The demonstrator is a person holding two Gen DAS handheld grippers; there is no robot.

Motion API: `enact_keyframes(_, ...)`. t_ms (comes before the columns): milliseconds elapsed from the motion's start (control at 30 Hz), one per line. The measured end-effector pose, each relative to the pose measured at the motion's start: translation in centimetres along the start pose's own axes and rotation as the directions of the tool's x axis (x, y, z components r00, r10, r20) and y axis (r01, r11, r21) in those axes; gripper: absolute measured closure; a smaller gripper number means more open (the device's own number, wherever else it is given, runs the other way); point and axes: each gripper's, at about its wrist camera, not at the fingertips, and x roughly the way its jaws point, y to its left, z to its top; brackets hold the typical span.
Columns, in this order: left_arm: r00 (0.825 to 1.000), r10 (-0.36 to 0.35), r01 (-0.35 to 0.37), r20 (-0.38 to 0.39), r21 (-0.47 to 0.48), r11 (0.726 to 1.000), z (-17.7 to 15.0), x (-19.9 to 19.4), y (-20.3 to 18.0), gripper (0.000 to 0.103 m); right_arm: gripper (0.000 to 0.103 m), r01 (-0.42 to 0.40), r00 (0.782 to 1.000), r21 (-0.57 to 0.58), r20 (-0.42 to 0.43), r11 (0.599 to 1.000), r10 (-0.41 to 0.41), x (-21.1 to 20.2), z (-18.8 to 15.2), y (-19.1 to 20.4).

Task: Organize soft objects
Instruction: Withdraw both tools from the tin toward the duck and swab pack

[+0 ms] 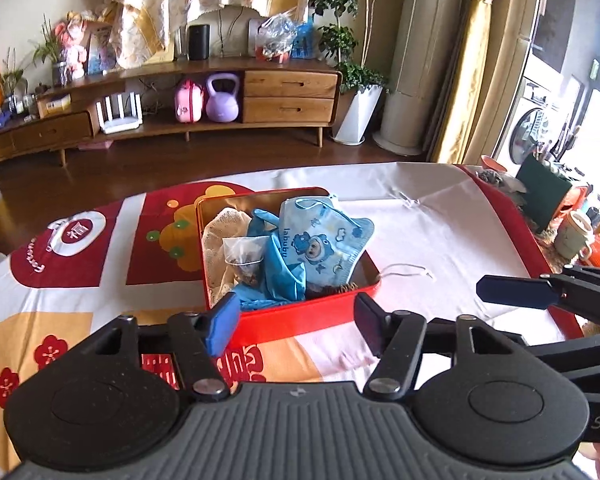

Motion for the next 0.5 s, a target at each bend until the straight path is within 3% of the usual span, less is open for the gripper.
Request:
enact_keyframes(200,1.000,-0.015,0.015,0.006,-0.014,1.000,-1.5,-2.3,-0.4,0.029,0.025,-0.008,1.000,0.011,0.007,1.000,0.008,-1.6,-1.4,-0.2)
enact_keyframes(300,1.000,-0.020,0.020,0.001,-0.024,1.000,-2.4,-3.1,-0.4,0.021,0.021,-0.006,1.000,0.010,0.009,1.000,0.006,-2.3,-2.4,-0.3)
enact_keyframes(500,0.999,-0.031,0.032,0.008,-0.030,0.999,-4.2,-4.5,-0.5,0.020,0.014,-0.006,1.000,0.026,0.006,1.000,0.005,-2.9,-3.9,-0.8)
